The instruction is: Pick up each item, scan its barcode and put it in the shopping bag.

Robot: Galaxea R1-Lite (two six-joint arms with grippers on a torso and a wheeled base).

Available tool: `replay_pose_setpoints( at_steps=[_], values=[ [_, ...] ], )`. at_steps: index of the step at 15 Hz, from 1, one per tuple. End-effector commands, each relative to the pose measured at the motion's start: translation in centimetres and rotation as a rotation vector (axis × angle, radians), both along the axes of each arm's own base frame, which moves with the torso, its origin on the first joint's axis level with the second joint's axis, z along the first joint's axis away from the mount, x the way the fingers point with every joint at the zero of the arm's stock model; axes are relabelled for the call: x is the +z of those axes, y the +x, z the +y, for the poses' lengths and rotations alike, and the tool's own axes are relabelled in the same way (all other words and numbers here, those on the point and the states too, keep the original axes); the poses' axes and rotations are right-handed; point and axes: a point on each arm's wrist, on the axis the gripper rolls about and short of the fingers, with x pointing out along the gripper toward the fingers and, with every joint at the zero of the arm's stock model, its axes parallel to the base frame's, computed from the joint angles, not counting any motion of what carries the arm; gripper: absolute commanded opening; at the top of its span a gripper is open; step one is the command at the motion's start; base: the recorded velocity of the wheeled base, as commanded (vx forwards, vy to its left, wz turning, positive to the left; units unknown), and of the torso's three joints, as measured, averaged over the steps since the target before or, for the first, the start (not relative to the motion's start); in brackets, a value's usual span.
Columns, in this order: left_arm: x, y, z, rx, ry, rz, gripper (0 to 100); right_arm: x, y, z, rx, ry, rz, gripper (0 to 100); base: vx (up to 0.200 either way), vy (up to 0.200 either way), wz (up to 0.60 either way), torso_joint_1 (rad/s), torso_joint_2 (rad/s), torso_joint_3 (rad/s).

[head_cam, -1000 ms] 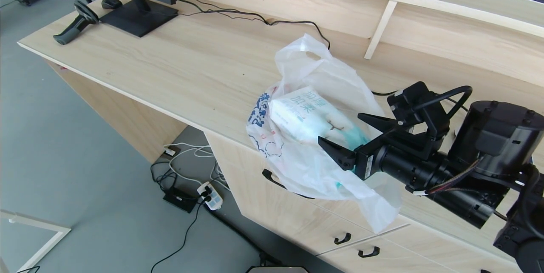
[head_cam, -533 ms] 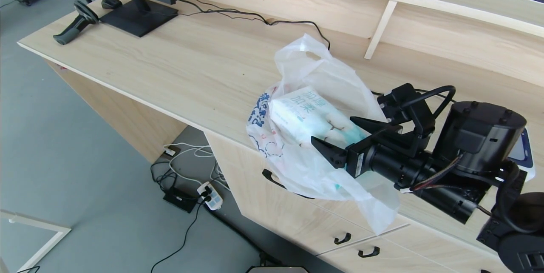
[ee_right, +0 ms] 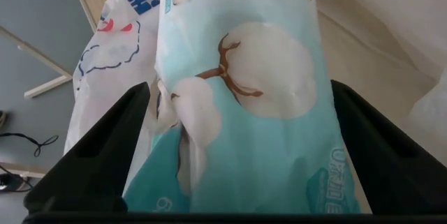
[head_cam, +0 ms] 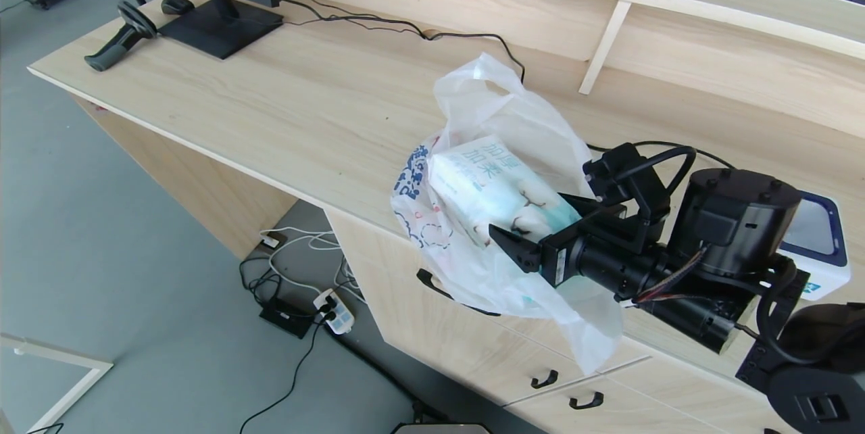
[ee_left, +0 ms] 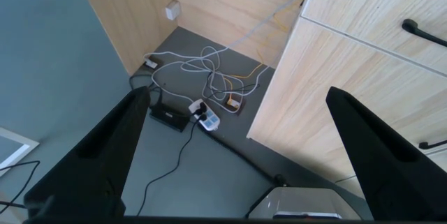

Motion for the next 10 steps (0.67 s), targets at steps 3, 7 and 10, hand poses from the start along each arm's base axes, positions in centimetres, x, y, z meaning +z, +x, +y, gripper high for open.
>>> replay_pose_setpoints(
  at_steps=[3,7,10],
  values=[
    [0.0,0.0,0.0,0.0,0.0,-0.001,100,-0.3,0.4,0.3,0.001,-0.006,0.004,0,0.0,0.0,0.0,0.0,0.0,0.0],
    [0.0,0.0,0.0,0.0,0.0,-0.001,100,0.7,0.8,0.7,0.014,0.018,-0.026,0,0.0,0.0,0.0,0.0,0.0,0.0],
    [0.0,0.0,0.0,0.002,0.0,-0.001,100,1.9,0.9,0.4,0.004,0.044,-0.06,0,0.0,0.0,0.0,0.0,0.0,0.0]
  ],
)
